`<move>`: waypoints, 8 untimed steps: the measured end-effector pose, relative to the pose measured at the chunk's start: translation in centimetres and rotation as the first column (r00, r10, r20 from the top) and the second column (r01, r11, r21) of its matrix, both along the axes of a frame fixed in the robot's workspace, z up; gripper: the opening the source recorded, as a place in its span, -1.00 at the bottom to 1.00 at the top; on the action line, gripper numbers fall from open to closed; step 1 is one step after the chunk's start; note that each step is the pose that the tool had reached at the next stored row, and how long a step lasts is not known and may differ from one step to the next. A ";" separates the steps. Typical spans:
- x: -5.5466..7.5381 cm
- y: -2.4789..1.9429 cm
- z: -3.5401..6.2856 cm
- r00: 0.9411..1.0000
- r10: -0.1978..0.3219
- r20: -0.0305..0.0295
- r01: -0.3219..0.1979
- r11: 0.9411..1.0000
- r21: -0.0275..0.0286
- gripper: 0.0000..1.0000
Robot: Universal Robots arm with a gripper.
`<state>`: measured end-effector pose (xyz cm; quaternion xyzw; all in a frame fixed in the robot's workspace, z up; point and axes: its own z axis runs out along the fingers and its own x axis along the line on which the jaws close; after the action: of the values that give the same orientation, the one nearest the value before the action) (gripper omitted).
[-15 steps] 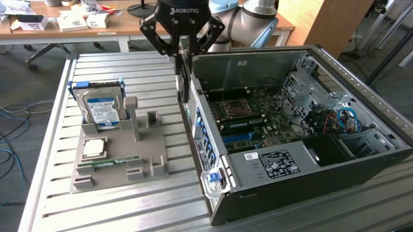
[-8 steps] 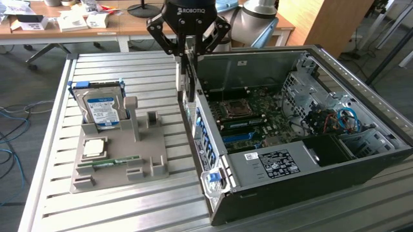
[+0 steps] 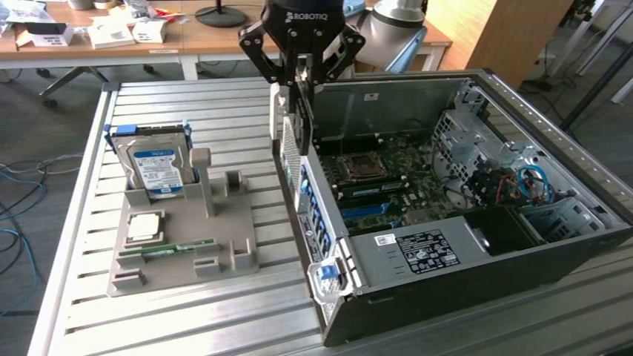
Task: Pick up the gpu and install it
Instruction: 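Pick up the gpu and move the gpu toward the slot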
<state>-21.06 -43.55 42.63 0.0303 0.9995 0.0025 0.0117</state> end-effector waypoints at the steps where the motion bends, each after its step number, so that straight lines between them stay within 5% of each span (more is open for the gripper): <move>1: 0.1 0.00 0.00 1.000 0.000 0.000 0.000 1.000 0.000 -0.48; 8: 1.2 0.00 0.00 1.000 0.000 0.000 0.000 1.000 0.000 -0.48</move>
<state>-19.88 -43.55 42.63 0.0303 0.9995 0.0025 0.0117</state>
